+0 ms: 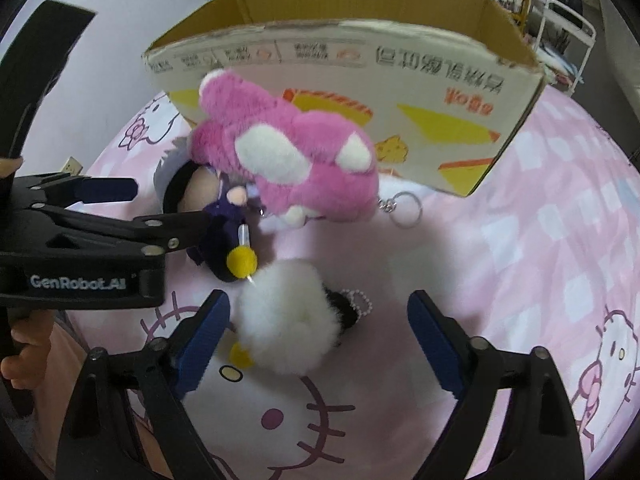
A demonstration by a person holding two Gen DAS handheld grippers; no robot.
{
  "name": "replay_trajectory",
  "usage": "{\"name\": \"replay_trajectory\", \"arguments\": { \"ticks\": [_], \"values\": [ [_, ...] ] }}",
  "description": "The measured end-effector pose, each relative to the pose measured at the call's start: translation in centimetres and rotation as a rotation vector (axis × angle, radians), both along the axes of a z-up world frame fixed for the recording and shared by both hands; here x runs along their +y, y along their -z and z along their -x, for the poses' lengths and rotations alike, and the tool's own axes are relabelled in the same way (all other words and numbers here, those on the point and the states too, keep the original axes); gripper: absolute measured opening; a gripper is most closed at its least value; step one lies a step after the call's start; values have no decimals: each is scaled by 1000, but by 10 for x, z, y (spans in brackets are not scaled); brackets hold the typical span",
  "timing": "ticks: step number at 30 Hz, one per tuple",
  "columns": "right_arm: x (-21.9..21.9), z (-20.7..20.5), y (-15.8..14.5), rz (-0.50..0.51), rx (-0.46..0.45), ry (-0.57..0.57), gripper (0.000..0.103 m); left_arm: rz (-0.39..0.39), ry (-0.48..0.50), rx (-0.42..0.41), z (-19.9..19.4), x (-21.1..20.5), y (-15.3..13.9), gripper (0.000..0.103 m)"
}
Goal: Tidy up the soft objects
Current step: 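Lower the left tool onto the purple-haired doll while the right tool lowers onto the white pompom keychain, then close the left tool on the doll while the right tool closes on the pompom keychain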
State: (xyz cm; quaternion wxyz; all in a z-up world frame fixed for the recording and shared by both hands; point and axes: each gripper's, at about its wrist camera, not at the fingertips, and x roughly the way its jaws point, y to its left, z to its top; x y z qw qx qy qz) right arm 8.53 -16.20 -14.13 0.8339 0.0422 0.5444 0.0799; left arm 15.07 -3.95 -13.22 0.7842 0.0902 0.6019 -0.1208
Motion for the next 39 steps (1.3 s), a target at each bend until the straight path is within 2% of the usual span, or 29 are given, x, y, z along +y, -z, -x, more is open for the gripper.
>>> {"name": "replay_trajectory", "arguments": {
  "ticks": [5, 8, 15, 32, 36, 39],
  "values": [
    [9, -4, 14, 0, 53, -36, 57, -4, 12, -2, -3, -5, 7, 93],
    [17, -3, 18, 30, 59, -64, 53, 2, 17, -3, -6, -7, 9, 93],
    [16, -5, 18, -10, 52, -50, 52, 36, 17, -25, -18, -7, 8, 93],
    [1, -10, 12, -23, 45, -31, 49, -10, 2, -43, -26, -25, 17, 94],
    [-4, -12, 15, -23, 46, -32, 49, -13, -7, -40, -29, -29, 27, 98],
    [-5, -13, 16, -25, 44, -28, 49, 1, -14, -38, -31, -30, 33, 96]
  ]
}}
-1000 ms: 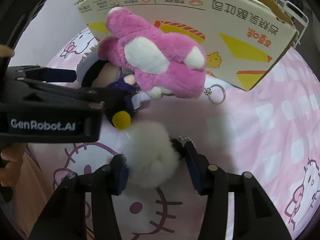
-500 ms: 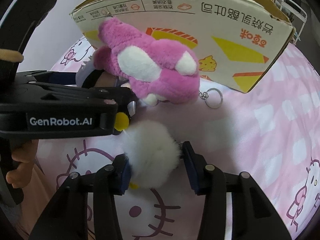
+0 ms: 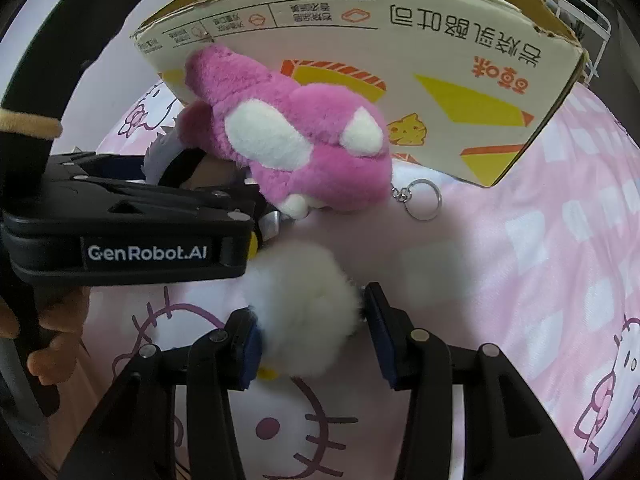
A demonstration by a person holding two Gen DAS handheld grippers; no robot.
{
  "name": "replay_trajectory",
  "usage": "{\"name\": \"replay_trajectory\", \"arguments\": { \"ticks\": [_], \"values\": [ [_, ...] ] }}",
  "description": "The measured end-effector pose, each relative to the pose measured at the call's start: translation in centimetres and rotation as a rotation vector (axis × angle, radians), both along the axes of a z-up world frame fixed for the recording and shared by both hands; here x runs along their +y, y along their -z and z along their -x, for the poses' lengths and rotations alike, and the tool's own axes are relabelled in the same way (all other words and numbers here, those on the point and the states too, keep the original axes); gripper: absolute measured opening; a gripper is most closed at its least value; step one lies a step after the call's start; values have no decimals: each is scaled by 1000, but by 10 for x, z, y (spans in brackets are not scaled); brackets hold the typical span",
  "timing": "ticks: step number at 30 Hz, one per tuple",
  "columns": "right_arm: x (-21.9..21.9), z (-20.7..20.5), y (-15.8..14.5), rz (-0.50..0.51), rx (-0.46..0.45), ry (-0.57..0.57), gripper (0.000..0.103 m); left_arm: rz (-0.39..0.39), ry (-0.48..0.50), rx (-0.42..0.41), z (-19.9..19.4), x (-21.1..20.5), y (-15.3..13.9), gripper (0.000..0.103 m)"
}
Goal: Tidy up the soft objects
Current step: 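Close the left tool on the doll while the right tool closes on the pompom keychain, then lift the doll and pompom keychain up over the box with both tools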
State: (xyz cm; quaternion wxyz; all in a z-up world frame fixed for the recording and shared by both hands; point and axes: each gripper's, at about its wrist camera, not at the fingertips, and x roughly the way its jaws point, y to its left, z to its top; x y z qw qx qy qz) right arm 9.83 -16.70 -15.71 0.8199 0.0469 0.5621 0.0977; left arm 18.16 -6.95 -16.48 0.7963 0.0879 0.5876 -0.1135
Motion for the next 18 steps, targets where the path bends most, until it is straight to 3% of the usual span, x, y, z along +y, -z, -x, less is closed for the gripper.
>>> {"name": "replay_trajectory", "arguments": {
  "ticks": [5, 18],
  "values": [
    [3, 3, -5, 21, -27, 0, 49, 9, 22, -21, 4, -3, -2, 83],
    [-26, 6, -31, -12, -123, 66, 48, 51, -37, -94, 24, 16, -27, 79]
  ]
}}
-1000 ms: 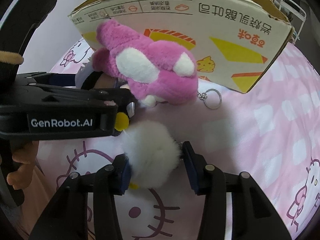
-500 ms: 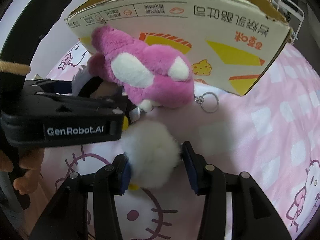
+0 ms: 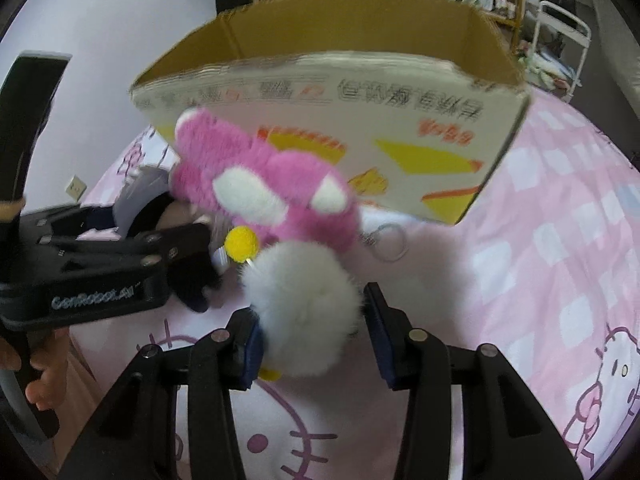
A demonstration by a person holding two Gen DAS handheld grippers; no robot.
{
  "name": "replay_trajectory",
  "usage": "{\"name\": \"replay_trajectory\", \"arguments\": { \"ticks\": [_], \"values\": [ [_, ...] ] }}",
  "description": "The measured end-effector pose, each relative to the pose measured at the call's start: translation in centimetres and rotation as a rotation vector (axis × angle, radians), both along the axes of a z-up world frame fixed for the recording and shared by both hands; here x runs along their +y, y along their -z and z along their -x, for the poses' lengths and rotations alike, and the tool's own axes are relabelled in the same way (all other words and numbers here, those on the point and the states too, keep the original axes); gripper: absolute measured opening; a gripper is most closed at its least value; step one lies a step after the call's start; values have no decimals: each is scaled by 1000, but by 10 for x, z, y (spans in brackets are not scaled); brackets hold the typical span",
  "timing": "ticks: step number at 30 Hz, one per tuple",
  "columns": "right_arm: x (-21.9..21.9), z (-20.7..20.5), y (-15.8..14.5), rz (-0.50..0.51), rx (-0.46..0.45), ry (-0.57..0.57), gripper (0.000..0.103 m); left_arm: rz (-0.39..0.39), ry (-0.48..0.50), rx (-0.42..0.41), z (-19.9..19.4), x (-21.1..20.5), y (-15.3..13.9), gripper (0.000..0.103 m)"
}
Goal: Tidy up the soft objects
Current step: 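Lift the doll and pompom keychain up over the box with both tools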
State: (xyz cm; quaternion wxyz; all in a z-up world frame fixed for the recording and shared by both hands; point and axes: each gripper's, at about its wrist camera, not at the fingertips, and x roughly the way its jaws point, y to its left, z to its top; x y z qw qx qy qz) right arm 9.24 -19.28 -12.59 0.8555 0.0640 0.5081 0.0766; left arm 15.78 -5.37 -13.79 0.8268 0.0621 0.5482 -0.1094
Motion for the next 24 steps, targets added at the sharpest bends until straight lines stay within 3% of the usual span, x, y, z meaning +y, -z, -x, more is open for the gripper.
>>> {"name": "replay_trajectory", "arguments": {
  "ticks": [9, 16, 24],
  "values": [
    [-16, 13, -38, -3, -161, 42, 48, 26, -69, -141, 37, 30, -47, 79],
    [-11, 12, -56, 17, -255, 80, 48, 108, -67, -334, 52, 43, -87, 79],
    [-12, 26, -75, 12, -398, 82, 48, 139, -49, -568, 69, 44, -123, 79]
  ]
}}
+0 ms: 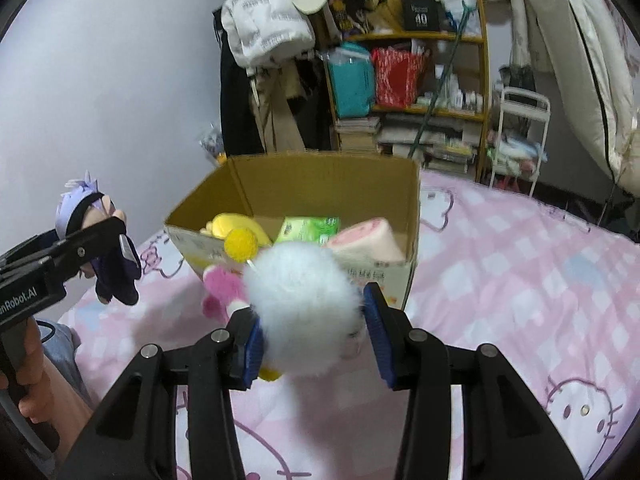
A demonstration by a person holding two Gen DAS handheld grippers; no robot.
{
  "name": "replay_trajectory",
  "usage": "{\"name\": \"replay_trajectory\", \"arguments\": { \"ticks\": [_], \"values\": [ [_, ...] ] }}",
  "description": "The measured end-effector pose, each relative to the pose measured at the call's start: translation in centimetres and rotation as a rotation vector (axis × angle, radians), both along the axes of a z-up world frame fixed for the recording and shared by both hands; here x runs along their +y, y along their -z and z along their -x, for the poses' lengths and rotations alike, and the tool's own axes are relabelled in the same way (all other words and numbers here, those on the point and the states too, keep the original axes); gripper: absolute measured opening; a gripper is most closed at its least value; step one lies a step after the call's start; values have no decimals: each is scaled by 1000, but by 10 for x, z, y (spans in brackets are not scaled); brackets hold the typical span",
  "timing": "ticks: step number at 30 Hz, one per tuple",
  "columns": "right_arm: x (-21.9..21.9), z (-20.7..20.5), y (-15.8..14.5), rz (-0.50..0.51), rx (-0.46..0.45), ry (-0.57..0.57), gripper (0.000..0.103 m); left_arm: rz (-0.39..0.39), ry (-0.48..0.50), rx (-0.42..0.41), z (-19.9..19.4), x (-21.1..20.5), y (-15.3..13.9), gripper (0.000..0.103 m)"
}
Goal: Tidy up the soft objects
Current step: 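Lift the doll and pompom keychain up over the box with both tools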
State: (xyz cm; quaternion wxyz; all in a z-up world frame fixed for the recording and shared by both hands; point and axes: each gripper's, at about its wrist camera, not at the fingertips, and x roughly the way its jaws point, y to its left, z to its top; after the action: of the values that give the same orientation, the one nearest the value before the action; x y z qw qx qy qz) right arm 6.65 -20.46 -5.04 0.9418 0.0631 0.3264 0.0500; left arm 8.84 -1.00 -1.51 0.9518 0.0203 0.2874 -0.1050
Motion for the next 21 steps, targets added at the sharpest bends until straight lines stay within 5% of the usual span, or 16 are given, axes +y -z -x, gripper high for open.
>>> {"name": "replay_trajectory", "arguments": {
  "ticks": [9, 21],
  "values": [
    [0, 15, -40, 52, -195, 41, 48, -15, 9, -132, 9, -5, -24, 79],
    [-11, -5, -83, 66, -302, 62, 48, -28, 43, -212, 3, -18, -69, 79]
  ]
}}
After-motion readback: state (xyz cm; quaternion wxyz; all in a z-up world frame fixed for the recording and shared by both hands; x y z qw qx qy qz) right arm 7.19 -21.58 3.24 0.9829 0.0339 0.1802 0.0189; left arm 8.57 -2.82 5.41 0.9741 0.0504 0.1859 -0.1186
